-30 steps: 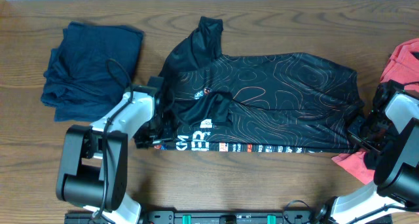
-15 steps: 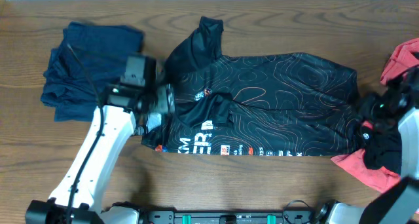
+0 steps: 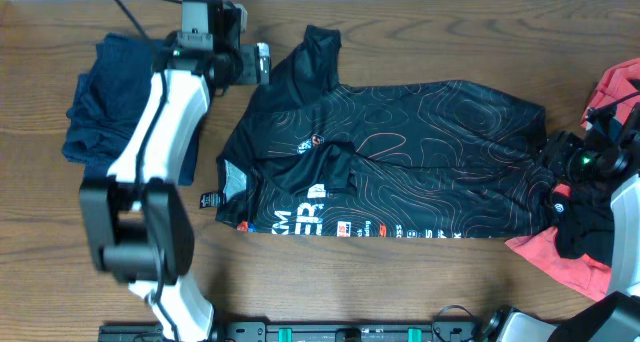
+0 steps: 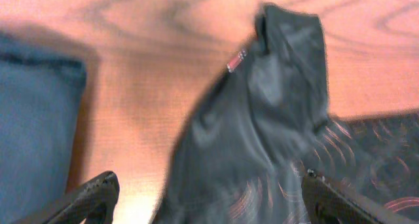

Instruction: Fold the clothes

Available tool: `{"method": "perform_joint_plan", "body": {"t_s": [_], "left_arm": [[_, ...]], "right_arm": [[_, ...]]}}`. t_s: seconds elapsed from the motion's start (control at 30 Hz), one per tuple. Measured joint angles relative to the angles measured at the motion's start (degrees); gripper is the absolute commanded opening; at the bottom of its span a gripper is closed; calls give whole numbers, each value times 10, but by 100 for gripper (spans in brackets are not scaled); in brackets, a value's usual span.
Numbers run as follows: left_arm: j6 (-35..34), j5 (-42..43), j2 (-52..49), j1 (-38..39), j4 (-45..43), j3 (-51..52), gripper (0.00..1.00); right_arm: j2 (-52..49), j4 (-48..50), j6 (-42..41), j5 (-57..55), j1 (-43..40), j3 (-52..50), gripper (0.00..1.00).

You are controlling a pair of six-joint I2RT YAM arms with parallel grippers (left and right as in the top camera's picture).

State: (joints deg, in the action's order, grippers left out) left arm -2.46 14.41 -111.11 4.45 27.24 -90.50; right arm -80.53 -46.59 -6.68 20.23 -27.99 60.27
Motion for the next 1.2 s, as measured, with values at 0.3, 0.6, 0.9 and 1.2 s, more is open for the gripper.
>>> {"method": "perform_joint_plan", "body": {"t_s": [0.3,0.6,0.9,1.2], "left_arm": [[12,71,-143,-9,-127,-30,91],[13,82,-195,-8,-177,-30,91],[19,97,-217,9,-181,-37,40],[9,105,-223,36,-172,-37,6]], "right_arm": [[0,-10,2,4,0,0,62],[0,-14,2,4,0,0,61],[0,-16,3,4,0,0,59],[0,-15,4,-2,0,0,55]]}}
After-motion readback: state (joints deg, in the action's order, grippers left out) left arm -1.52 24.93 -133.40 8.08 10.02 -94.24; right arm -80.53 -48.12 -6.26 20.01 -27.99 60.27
